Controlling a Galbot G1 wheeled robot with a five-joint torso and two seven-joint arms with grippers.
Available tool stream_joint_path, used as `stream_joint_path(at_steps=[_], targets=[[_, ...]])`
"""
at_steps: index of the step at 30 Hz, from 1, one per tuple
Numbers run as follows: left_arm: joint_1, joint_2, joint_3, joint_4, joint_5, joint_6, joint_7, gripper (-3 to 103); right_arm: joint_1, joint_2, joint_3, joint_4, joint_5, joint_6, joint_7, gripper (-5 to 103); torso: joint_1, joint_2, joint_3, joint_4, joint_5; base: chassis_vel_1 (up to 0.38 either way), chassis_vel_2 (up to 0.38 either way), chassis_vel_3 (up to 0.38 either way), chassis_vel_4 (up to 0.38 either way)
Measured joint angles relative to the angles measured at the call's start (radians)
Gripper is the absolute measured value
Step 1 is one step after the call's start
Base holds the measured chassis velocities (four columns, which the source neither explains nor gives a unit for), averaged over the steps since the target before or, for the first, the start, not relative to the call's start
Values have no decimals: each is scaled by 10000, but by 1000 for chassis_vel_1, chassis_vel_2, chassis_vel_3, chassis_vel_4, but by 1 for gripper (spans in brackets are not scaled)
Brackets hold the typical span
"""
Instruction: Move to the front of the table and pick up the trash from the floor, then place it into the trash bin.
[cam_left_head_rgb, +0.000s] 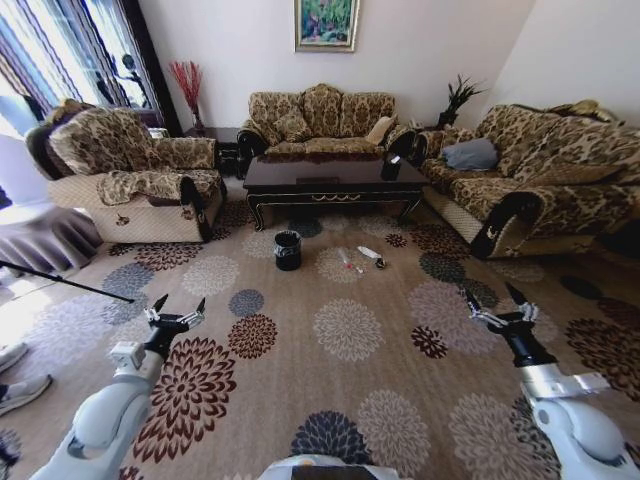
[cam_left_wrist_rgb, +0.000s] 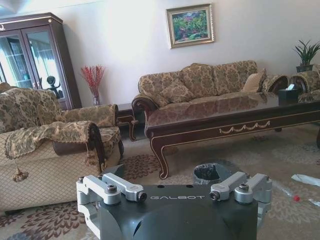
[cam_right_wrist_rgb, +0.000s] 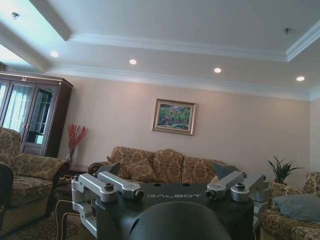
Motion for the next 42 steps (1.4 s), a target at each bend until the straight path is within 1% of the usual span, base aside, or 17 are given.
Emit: stream_joint_path(at_steps=[1, 5, 14, 15, 25, 31, 42], targets=[[0, 0, 0, 0, 0, 0, 0, 100, 0, 0, 0, 0, 0, 0, 0, 100, 0, 0, 0, 0, 0, 0, 0, 0, 0], [-19, -147, 52, 124, 129, 13, 14, 100, 2, -14, -23, 50, -15, 4, 1, 100, -102, -240, -138, -1, -2, 0, 0, 0, 0], [31, -138, 90, 184, 221, -38, 96, 100, -33, 8, 10, 63, 30, 1, -21, 100, -269, -638, -371, -1, -1, 0, 0, 0, 0], [13, -137, 109, 213, 222, -42, 96, 100, -22, 50, 9, 49, -13, 12, -21, 100, -312, -727, -417, -1, 0, 0, 0, 0, 0], [58, -174, 139, 378, 151, -214, 144, 100, -28, 204, -37, 46, -122, 44, -68, 100, -498, -1151, -655, 0, 0, 0, 0, 0, 0], [41, -192, 102, 373, 89, -452, 144, 100, -104, 252, -34, 135, -238, 62, -46, 100, -632, -1458, -829, -1, 0, 0, 0, 0, 0], [113, -226, 45, 277, 16, -423, 137, 100, -268, 500, -14, 136, -224, 227, -261, 100, -844, -1963, -1121, 0, 0, 0, 0, 0, 0]])
